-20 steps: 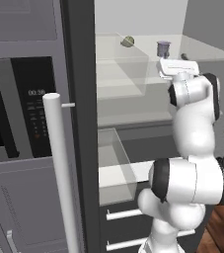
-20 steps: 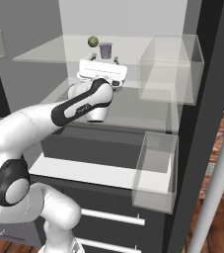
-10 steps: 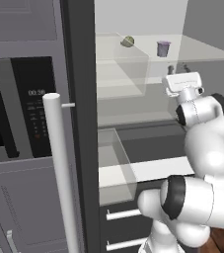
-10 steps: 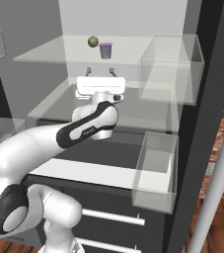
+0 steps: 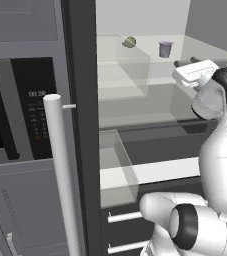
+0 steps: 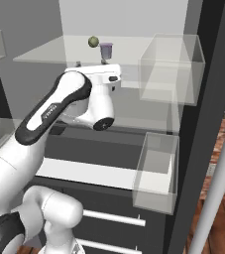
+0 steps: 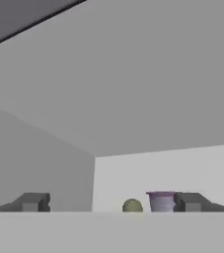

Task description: Move the yogurt and eggplant from the second highest shelf to the top shelf to make space. Then, place the pitcher from the counter on the cleared second highest shelf.

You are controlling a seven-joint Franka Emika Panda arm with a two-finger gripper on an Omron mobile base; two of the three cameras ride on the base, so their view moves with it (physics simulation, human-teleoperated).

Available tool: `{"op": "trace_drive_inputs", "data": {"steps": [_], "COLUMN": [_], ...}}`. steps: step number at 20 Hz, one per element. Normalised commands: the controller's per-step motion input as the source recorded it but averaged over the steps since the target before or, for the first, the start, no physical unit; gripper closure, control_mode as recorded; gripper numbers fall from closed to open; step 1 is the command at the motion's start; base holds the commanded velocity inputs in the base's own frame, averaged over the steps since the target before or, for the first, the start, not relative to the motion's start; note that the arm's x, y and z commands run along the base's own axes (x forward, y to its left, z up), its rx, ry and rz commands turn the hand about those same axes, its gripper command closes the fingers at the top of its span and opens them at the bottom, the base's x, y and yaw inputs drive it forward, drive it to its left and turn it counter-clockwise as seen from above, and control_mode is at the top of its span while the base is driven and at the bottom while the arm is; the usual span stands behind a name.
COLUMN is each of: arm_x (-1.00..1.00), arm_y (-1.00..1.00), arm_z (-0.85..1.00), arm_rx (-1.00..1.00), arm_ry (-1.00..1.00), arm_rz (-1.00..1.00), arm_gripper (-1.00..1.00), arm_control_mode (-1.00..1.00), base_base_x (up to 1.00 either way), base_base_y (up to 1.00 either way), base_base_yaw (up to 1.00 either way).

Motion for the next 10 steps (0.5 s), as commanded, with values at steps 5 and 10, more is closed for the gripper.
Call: {"op": "trace_drive_inputs", "data": {"steps": [5,10], "arm_x": [-0.52,-0.66], "arm_y": [0.16,0.01], "arm_z": [-0.17,-0.36], "arm_rx": [-0.63,-0.62], "arm_ry": [0.60,0.64], "arm_rz": [0.01,0.00], "arm_gripper": [-1.00,-1.00], "arm_control_mode": [-1.00,-1.00], "base_base_x": [0.00,0.00], "base_base_y": [0.00,0.00], "base_base_yaw": [0.00,0.00]}}
